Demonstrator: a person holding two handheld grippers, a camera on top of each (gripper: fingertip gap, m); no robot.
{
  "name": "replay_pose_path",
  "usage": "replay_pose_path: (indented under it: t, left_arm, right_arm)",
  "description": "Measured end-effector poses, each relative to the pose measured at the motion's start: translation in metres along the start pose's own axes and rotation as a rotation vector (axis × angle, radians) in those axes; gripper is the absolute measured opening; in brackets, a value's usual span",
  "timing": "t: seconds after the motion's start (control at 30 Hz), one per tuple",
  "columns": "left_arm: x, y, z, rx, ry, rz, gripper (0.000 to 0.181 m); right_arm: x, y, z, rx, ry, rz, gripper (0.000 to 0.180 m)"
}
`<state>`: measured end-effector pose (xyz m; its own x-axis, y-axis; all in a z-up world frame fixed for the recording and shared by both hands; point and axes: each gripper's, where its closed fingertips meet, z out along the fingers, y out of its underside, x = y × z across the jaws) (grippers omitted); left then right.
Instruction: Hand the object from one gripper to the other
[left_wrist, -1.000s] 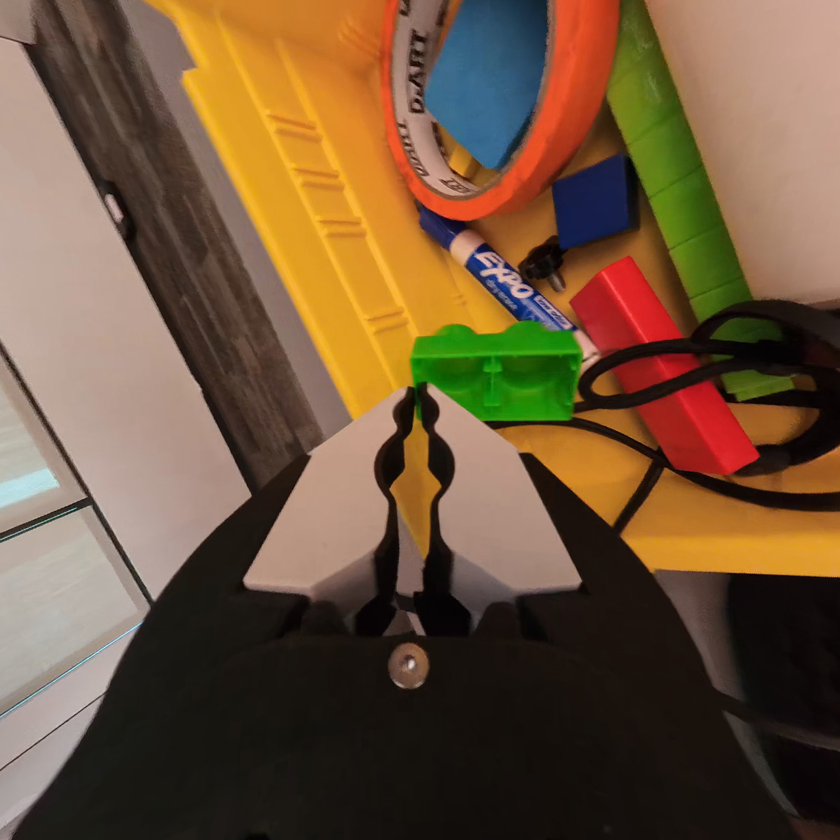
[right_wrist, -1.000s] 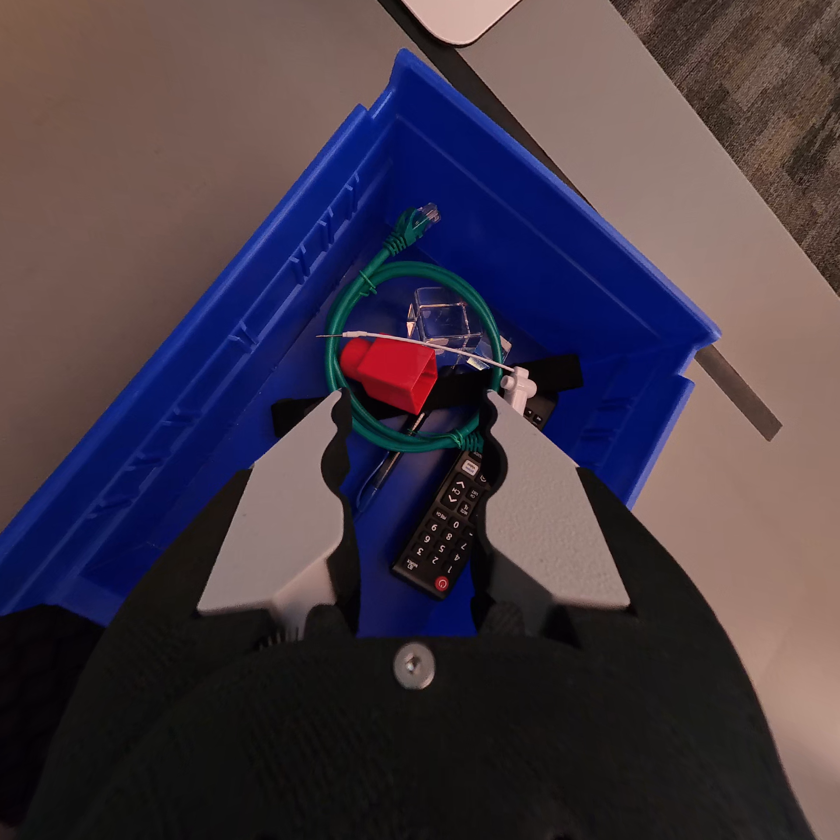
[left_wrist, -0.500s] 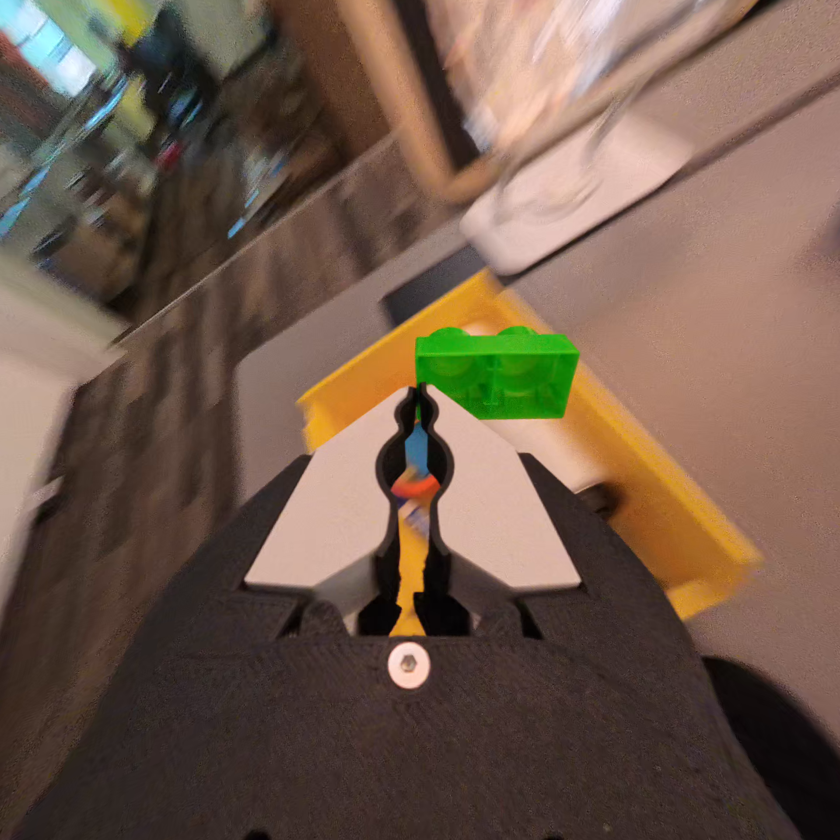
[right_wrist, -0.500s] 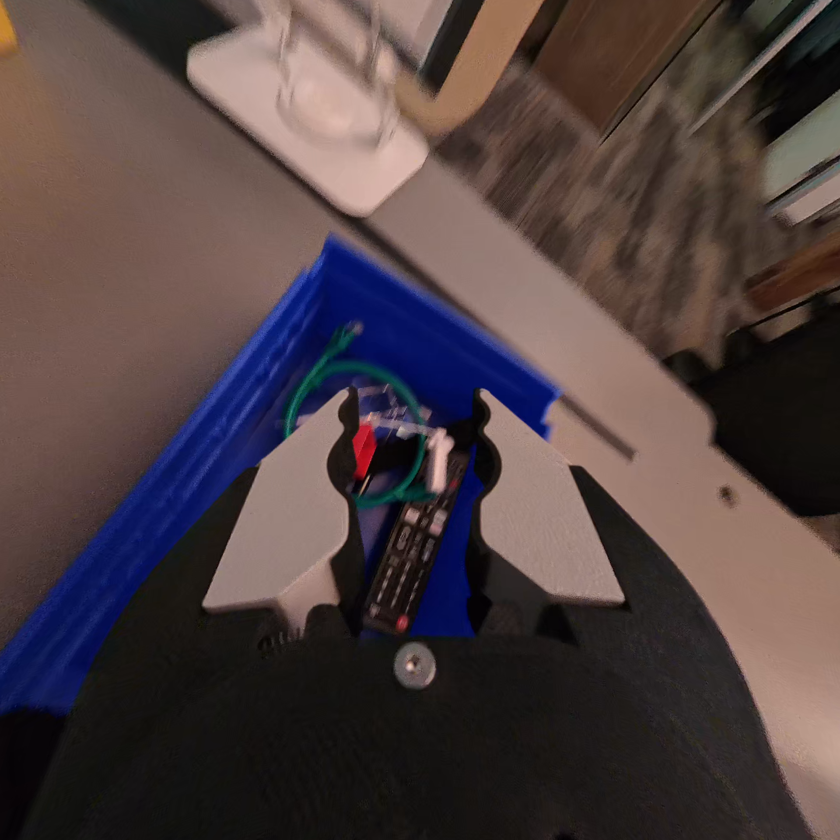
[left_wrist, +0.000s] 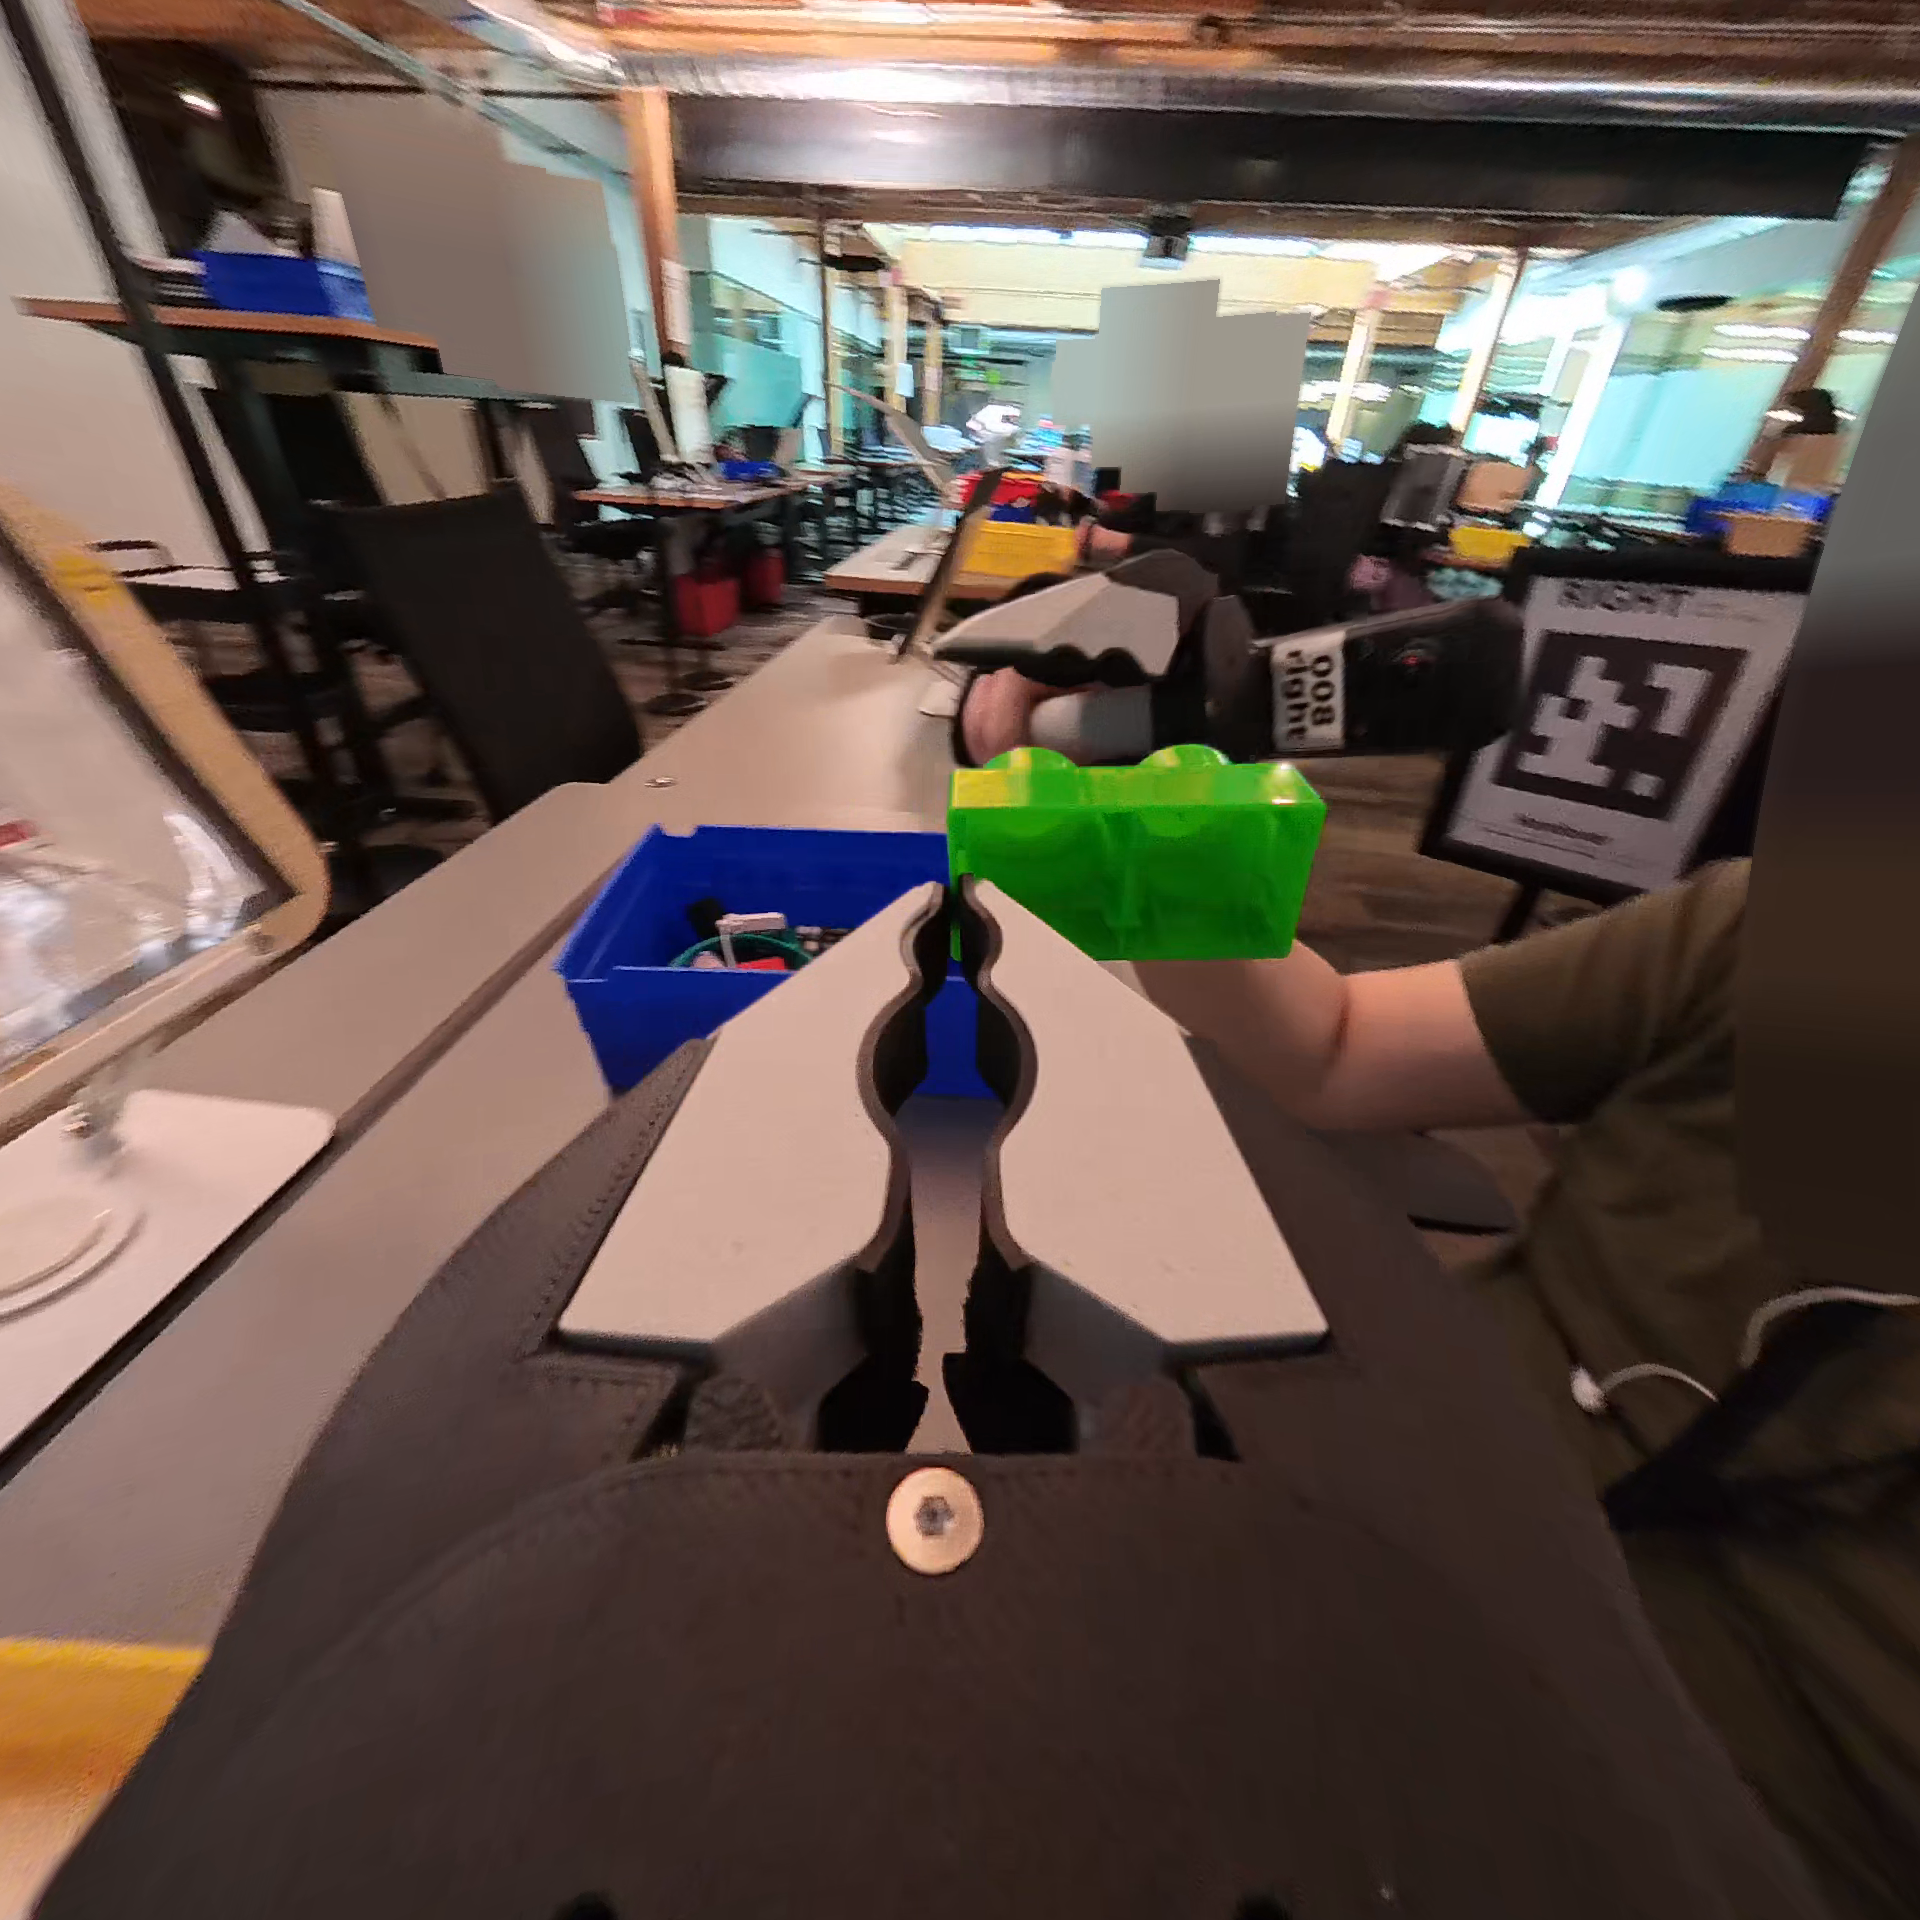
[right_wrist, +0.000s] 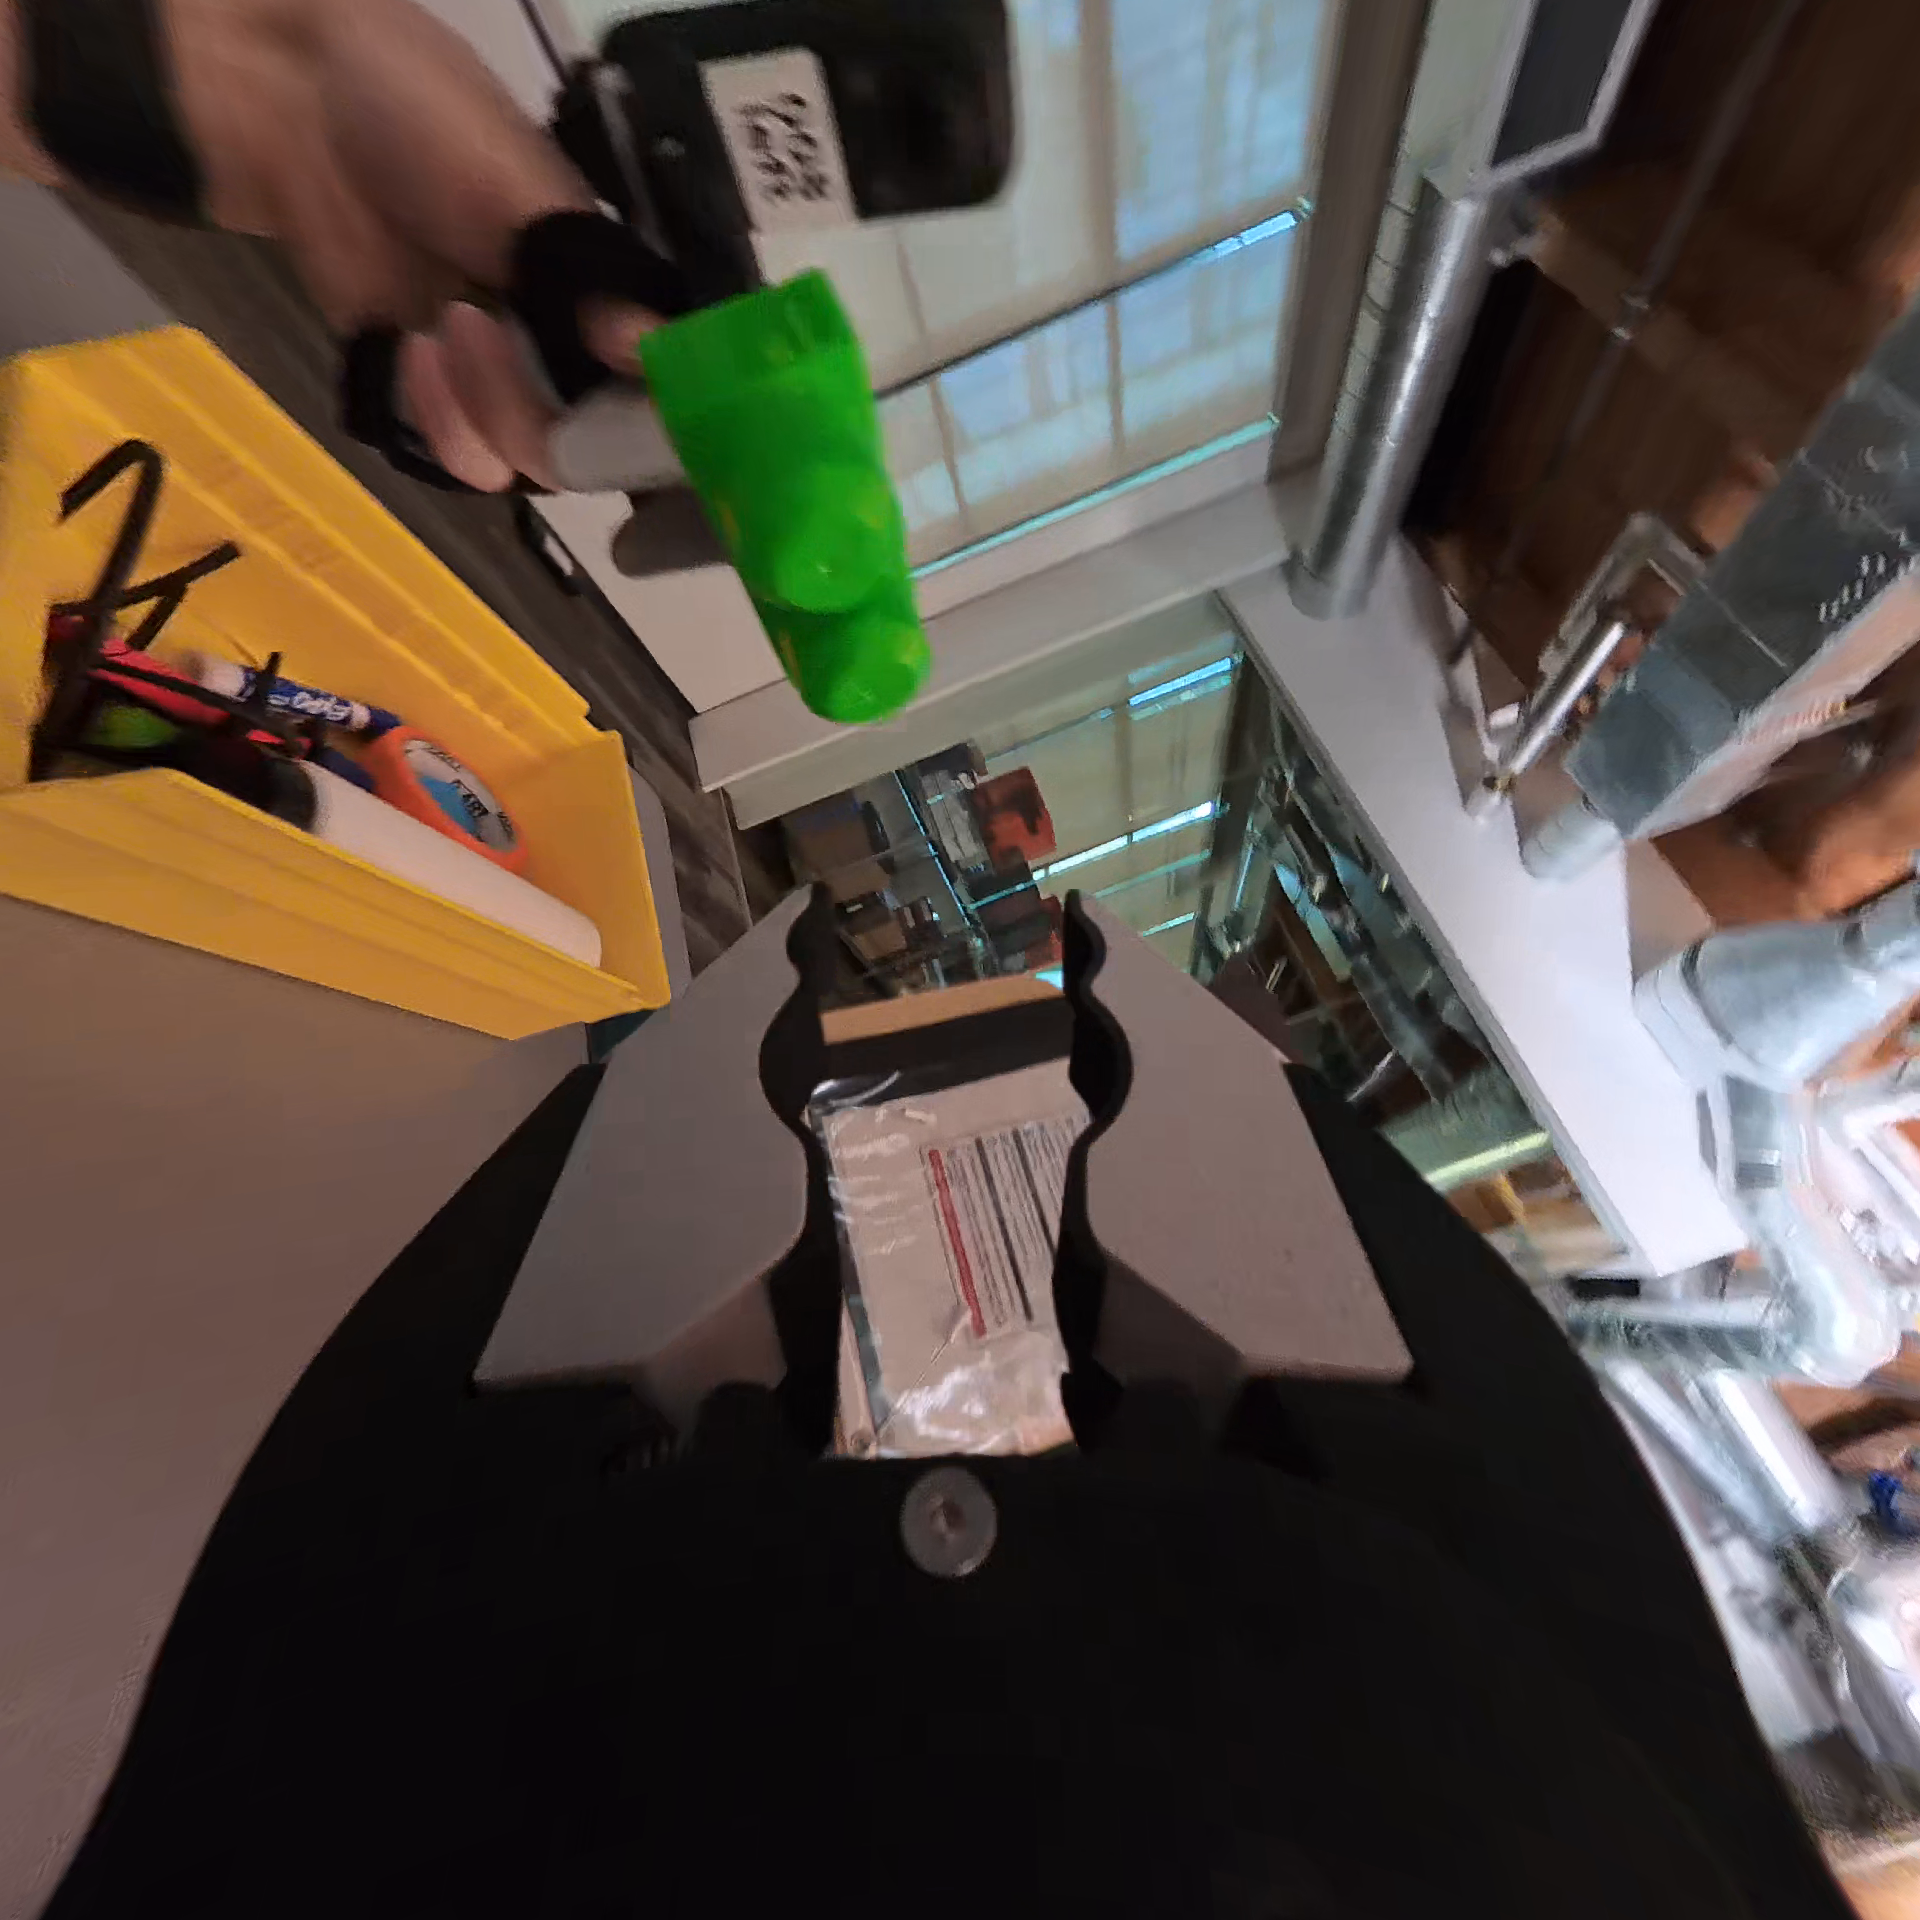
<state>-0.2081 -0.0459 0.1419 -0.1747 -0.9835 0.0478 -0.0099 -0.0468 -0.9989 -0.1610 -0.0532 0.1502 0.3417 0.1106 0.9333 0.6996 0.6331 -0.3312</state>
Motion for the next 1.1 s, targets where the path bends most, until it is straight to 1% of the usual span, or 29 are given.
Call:
replay_pose_path:
  t: [0.07, 0.17, 0.27, 0.3, 0.37, 0.47, 0.53, 0.6, 0.67, 0.73, 0.83, 0.9, 1.0, 1.1]
  left_arm:
    - [0.011, 0.005, 0.008, -0.032, 0.052, 0.006, 0.0]
    - [0.017, 0.014, 0.017, -0.079, 0.078, 0.012, 0.0]
    - [0.02, 0.017, 0.021, -0.094, 0.1, -0.004, 0.0]
    - [0.02, 0.017, 0.021, -0.093, 0.102, -0.006, 0.0]
    - [0.021, 0.016, 0.02, -0.09, 0.107, -0.011, 0.0]
    - [0.019, 0.014, 0.019, -0.084, 0.095, -0.025, 0.0]
    - [0.012, 0.007, 0.017, -0.054, 0.042, -0.037, 0.027]
    - [-0.006, -0.002, 0.011, -0.018, -0.082, -0.016, 0.055]
    - [-0.012, -0.014, 0.003, 0.03, -0.165, 0.068, 0.066]
    - [-0.014, -0.025, -0.002, 0.066, -0.234, 0.133, 0.07]
    - [-0.011, -0.035, -0.004, 0.084, -0.307, 0.174, 0.074]
    - [-0.008, -0.034, 0.003, 0.042, -0.368, 0.196, 0.078]
    - [-0.007, -0.032, 0.017, -0.03, -0.508, 0.305, 0.076]
    - [-0.007, -0.033, 0.028, -0.067, -0.646, 0.413, 0.069]
  right_arm:
    - [-0.011, -0.012, 0.005, 0.025, -0.016, -0.06, 0.041]
    - [-0.022, -0.029, 0.006, 0.081, -0.041, -0.087, 0.037]
    - [-0.028, -0.034, 0.006, 0.085, -0.07, -0.107, 0.033]
    - [-0.031, -0.034, 0.006, 0.077, -0.081, -0.121, 0.027]
    - [-0.03, -0.035, 0.005, 0.082, -0.071, -0.141, 0.027]
    - [-0.029, -0.033, 0.007, 0.072, -0.089, -0.06, 0.027]
    - [-0.023, -0.033, 0.01, 0.09, -0.106, 0.098, 0.027]
    - [-0.012, -0.022, 0.014, 0.062, -0.118, 0.325, 0.027]
    - [0.005, -0.001, 0.02, -0.009, -0.051, 0.536, 0.027]
    - [0.009, 0.01, 0.023, -0.045, -0.037, 0.634, 0.027]
    - [0.011, 0.033, 0.026, -0.184, 0.047, 0.572, 0.027]
    - [0.013, 0.04, 0.027, -0.256, 0.105, 0.476, 0.027]
    - [0.017, 0.036, 0.029, -0.284, 0.194, 0.297, 0.027]
    - [0.022, 0.027, 0.028, -0.298, 0.295, 0.122, 0.027]
